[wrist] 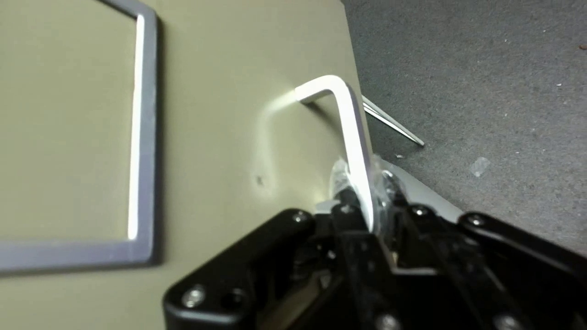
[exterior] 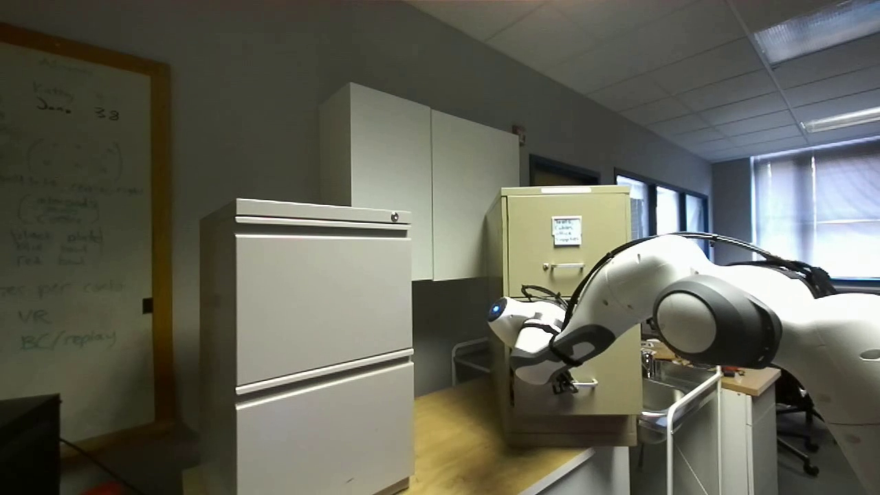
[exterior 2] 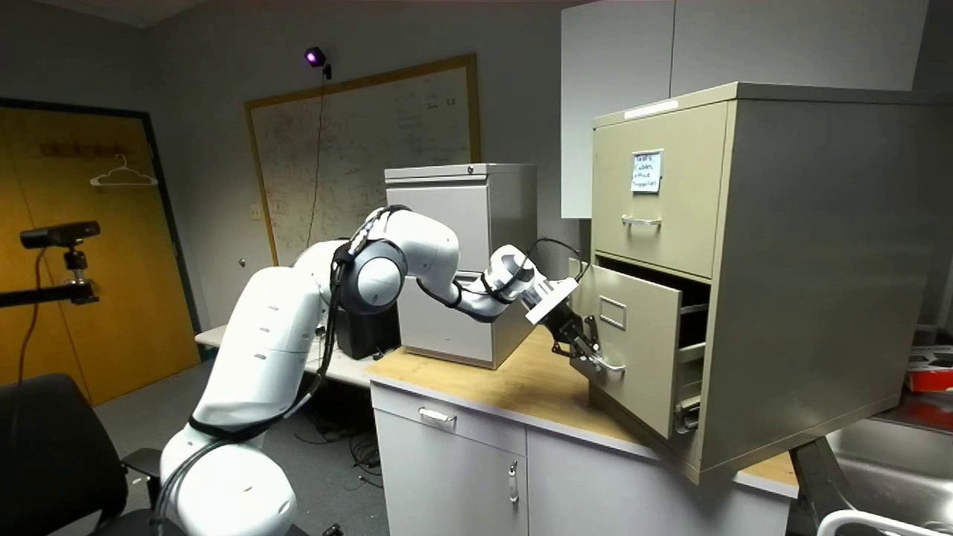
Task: Open the bottom drawer of the right cabinet
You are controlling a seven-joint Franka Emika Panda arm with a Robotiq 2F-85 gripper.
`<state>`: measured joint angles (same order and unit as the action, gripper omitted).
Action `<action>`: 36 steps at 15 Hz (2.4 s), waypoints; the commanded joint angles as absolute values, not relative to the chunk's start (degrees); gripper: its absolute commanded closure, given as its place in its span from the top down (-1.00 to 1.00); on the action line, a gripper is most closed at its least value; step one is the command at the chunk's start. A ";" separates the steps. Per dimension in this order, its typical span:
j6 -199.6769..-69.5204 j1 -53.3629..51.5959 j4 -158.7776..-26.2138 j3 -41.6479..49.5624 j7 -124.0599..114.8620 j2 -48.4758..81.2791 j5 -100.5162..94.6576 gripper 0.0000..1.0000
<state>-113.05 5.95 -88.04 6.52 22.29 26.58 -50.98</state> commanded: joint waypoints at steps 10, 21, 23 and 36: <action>-98.76 0.61 -103.24 0.92 22.70 17.85 -50.23 -0.93; -70.75 -7.16 -106.68 -7.31 18.93 18.93 -38.22 -0.93; -66.73 -8.04 -106.31 -8.86 17.40 19.29 -31.48 -0.93; -62.21 -8.73 -104.56 -10.09 13.96 20.79 -19.81 0.32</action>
<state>-62.35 -8.83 -104.70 -9.93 14.01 20.72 -19.81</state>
